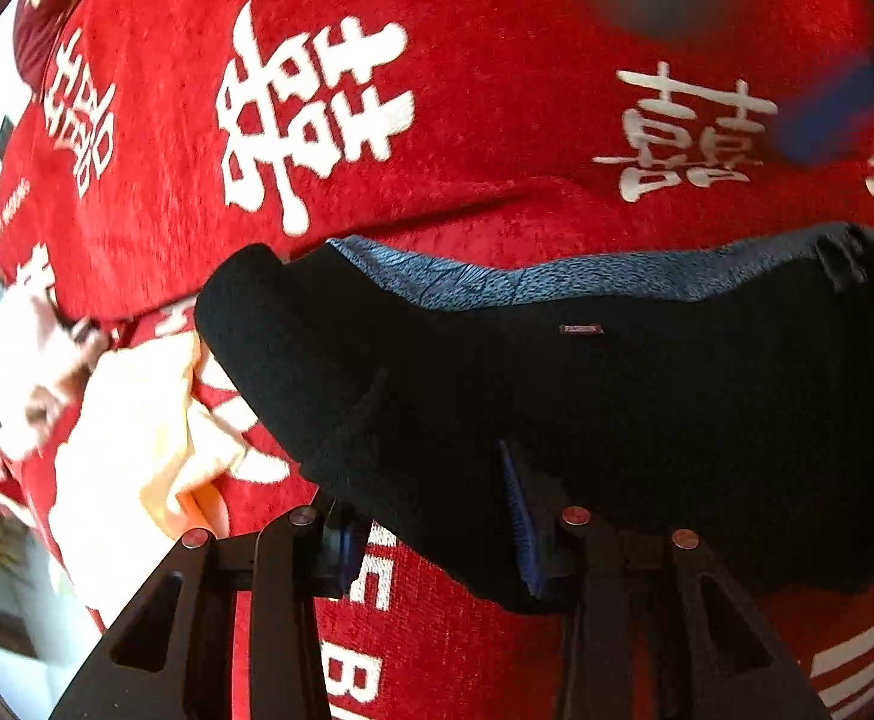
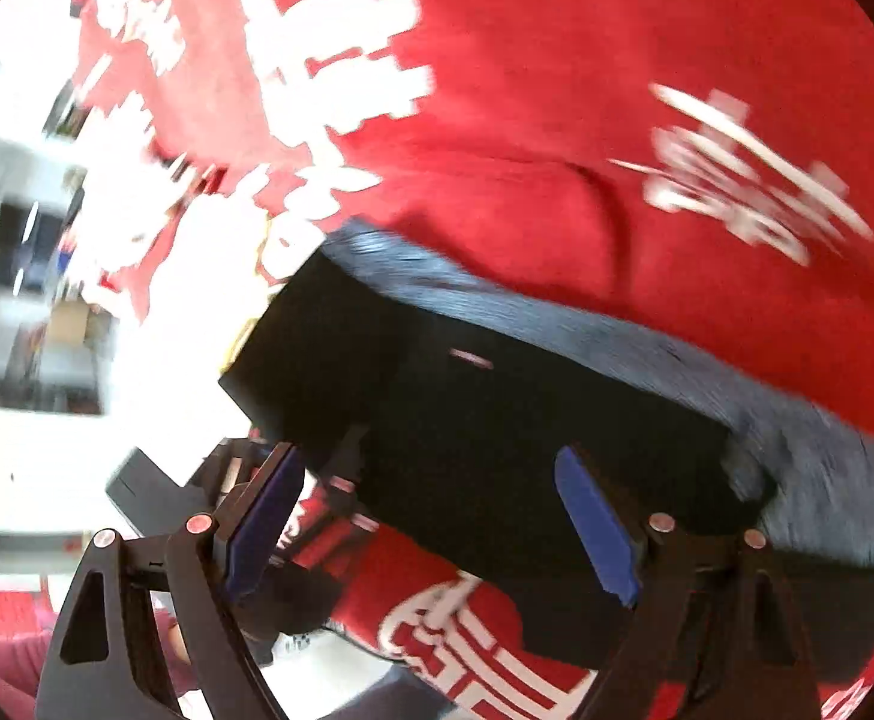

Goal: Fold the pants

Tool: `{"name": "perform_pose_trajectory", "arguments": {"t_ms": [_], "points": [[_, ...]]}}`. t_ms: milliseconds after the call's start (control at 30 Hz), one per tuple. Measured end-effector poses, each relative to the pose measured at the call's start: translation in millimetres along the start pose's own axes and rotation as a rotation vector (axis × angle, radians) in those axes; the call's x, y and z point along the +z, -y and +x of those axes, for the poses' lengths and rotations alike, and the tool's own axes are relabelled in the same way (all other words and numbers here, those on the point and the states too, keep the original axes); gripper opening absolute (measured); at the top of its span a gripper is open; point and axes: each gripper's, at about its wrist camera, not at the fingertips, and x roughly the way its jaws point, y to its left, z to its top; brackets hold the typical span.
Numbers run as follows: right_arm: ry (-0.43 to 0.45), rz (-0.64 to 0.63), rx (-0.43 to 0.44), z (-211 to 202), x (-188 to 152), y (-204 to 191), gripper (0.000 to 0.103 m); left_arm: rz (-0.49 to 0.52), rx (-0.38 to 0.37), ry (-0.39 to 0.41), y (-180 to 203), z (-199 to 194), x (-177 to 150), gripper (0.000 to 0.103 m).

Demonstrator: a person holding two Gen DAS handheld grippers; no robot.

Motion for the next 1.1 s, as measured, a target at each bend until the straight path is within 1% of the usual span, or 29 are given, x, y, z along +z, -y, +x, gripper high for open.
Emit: {"name": "perform_pose_trajectory", "arguments": {"t_ms": [100, 200, 233, 267, 367, 400, 433, 533, 567, 600, 633, 667, 700, 833, 933, 1000, 1100], "points": [[-0.064, -0.121, -0.005, 17.5, 31.7, -43.2, 0.089, 0.03, 0.011, 0.009, 3.8, -4.8, -2.3, 0.041], [-0.141, -0.216, -0.01, 42.1, 53.1, -83.2, 0.089, 0.02, 0.008, 0.006, 3.9, -4.3, -1.0, 0.041], [-0.191, -0.256, -0.017, 56.9, 58.4, -97.7, 0.089, 0.015, 0.007, 0.003, 3.2, -4.1, -0.8, 0.041], [-0.222, -0.281, -0.03, 66.2, 59.0, -105.0, 0.089, 0.014, 0.006, 0.005, 2.9, -5.4, -3.0, 0.041], [-0.297, -0.372, -0.11, 98.1, 65.5, -126.7, 0.089, 0.017, 0.008, 0.012, 2.8, -7.9, -5.6, 0.041], [-0.323, -0.379, -0.126, 107.1, 67.7, -128.9, 0.089, 0.017, 0.008, 0.012, 2.7, -8.2, -6.2, 0.041], [-0.356, -0.365, -0.148, 118.8, 71.2, -128.6, 0.089, 0.016, 0.006, 0.012, 2.3, -8.7, -6.4, 0.041], [-0.433, -0.318, -0.177, 140.7, 75.2, -119.8, 0.088, 0.014, -0.002, 0.018, 1.6, -10.3, -5.6, 0.041], [-0.452, -0.308, -0.187, 146.5, 74.1, -115.4, 0.077, 0.016, -0.005, 0.017, 1.7, -10.2, -4.9, 0.041], [-0.459, -0.301, -0.188, 148.5, 72.6, -112.1, 0.044, 0.016, -0.016, 0.013, 1.2, -9.7, -4.7, 0.041], [-0.465, -0.281, -0.159, 148.8, 70.2, -106.6, 0.028, 0.018, -0.03, 0.012, 1.6, -10.2, -4.8, 0.041], [-0.453, -0.254, -0.124, 144.5, 68.4, -99.2, 0.02, 0.028, -0.032, 0.028, 3.6, -13.8, -3.9, 0.041], [-0.431, -0.242, -0.11, 138.7, 66.5, -94.5, 0.019, 0.04, -0.031, 0.038, 5.8, -16.7, -3.2, 0.041], [-0.332, -0.223, -0.06, 106.2, 58.9, -80.9, 0.019, 0.06, -0.051, 0.085, 13.8, -33.7, 4.4, 0.041], [-0.245, -0.153, 0.011, 74.1, 49.5, -59.2, 0.018, 0.072, -0.075, 0.12, 21.2, -51.7, 13.7, 0.041], [-0.186, -0.108, 0.063, 50.5, 41.8, -42.9, 0.019, 0.096, -0.09, 0.159, 29.5, -69.7, 20.3, 0.041], [-0.087, -0.058, 0.144, 10.3, 23.8, -16.2, 0.019, 0.125, -0.136, 0.213, 44.6, -93.9, 33.0, 0.041]]}}
